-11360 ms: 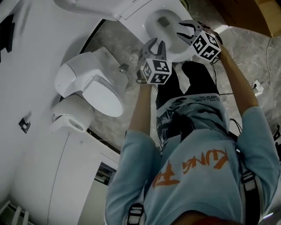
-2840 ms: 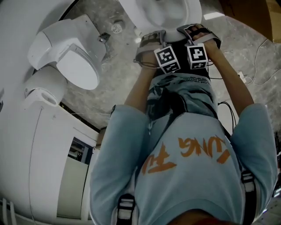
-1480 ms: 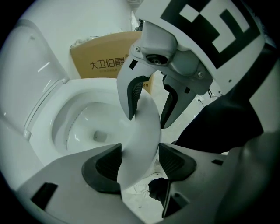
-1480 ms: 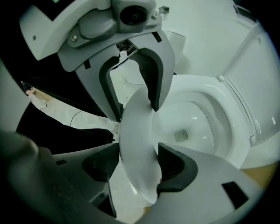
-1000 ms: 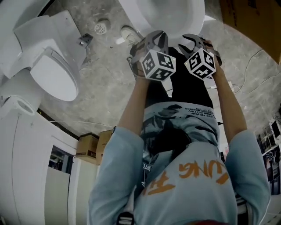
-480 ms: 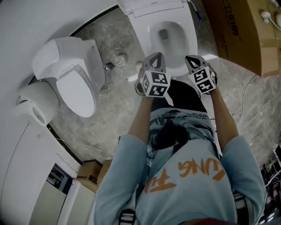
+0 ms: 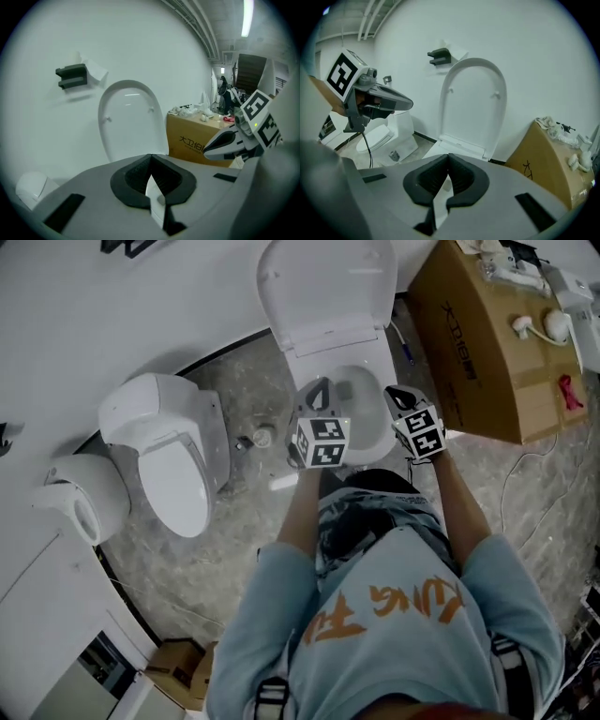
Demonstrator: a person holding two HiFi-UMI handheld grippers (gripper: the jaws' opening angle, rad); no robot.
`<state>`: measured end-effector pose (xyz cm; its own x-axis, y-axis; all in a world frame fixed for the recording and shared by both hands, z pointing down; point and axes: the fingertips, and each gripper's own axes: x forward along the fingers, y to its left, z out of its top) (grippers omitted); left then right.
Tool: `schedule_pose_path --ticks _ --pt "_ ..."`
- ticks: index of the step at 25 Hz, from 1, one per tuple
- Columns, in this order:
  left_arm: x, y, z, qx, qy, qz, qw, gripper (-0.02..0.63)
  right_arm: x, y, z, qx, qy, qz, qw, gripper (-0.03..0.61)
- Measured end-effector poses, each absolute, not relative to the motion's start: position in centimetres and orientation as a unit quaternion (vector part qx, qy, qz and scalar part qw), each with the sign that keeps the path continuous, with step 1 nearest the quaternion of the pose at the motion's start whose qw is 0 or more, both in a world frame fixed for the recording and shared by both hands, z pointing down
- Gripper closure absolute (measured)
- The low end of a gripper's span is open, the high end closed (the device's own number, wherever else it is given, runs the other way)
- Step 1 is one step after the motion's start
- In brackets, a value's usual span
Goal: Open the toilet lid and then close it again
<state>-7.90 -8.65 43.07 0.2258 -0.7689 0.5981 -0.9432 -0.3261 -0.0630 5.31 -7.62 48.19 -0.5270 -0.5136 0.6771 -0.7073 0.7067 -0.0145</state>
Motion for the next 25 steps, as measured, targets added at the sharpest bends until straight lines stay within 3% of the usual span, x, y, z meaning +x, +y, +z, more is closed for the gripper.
schedule_pose_path --ticks 14,22,23,24,25 --pt "-11.9 -20.4 30.3 0.761 -0.593 0.263 0.023 0.586 2.5 -21.4 33.8 0.380 -0.890 0.007 0.251 0.561" --pt "-13.5 -28.0 27.0 0.762 -0.572 0.302 -0.026 0.581 -2.3 -29.8 27.7 0.351 -0.894 -0.082 0.266 0.487" --pt "-13.9 -28.9 26.9 0.755 -0.574 0.315 -0.033 0.544 -2.8 -30.7 27.5 0.349 -0.892 -0.088 0.273 0.466" --pt "-14.3 -29.8 27.0 0.748 -0.576 0.328 -0.038 0.437 -3.3 -31.6 27.4 0.348 -0.889 -0.095 0.282 0.435" --pt "-14.6 -30.7 27.0 0.742 -0.576 0.341 -0.040 0.406 -3.8 -32.5 27.2 0.347 -0.884 -0.105 0.294 0.412"
